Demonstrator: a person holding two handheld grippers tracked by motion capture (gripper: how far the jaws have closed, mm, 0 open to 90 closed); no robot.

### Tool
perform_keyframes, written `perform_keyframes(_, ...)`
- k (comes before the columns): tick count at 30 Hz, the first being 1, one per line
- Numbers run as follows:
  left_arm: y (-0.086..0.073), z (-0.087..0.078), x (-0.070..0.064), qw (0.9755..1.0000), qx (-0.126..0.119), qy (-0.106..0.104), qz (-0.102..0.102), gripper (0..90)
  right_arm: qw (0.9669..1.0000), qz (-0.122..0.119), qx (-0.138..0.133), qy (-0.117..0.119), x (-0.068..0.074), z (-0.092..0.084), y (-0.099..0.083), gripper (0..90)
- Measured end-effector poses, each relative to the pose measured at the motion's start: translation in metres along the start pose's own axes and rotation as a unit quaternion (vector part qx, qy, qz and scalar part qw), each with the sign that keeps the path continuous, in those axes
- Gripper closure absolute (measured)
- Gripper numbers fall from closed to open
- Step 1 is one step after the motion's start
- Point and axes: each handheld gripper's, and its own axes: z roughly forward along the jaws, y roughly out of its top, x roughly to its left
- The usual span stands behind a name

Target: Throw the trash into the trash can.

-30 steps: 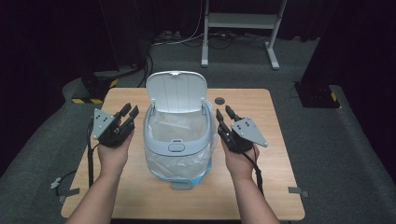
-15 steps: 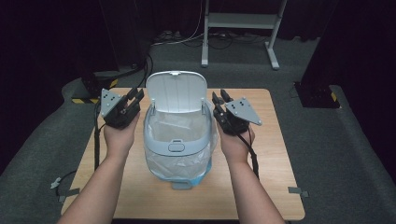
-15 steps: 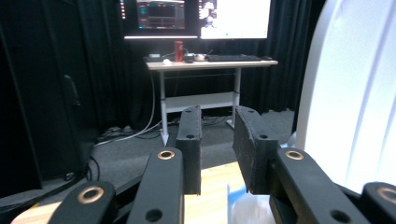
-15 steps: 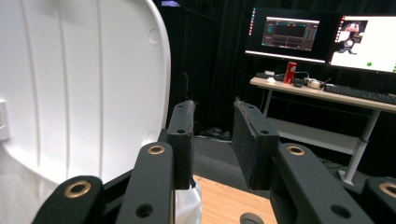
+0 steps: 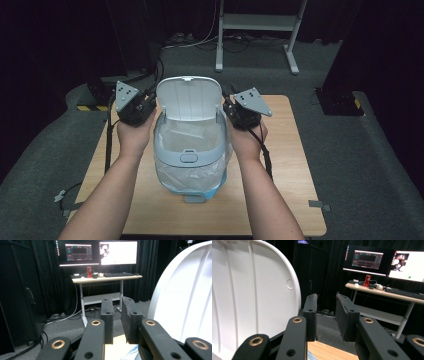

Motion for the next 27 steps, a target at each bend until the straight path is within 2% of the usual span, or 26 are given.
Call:
perform_keyframes(6, -0.002, -0.013, -0.003, 0.9997, -0.019, -0.014, 0.004, 81.3, 0.9998, -0.014, -0.012, 0.009, 0.002, -0.010, 0.001, 73.2)
perform_keyframes(10, -0.004, -0.023, -0.010, 0.9991, -0.032, -0.023, 0.014, 81.0, 0.9993, -0.019, -0.023, 0.022, 0.006, -0.017, 0.001, 73.0)
perform_keyframes(12, -0.005, -0.028, -0.013, 0.9990, -0.039, -0.022, 0.005, 81.7, 0.9991, -0.023, -0.027, 0.021, 0.010, -0.020, -0.001, 73.8)
perform_keyframes(18, -0.012, -0.039, -0.019, 0.9989, -0.045, -0.016, 0.001, 80.4, 0.9989, -0.013, -0.035, 0.026, 0.013, -0.029, -0.008, 73.5)
perform_keyframes(27, -0.025, -0.051, -0.025, 0.9989, -0.043, -0.021, 0.000, 79.7, 0.9986, -0.016, -0.036, 0.035, 0.018, -0.043, -0.021, 73.5)
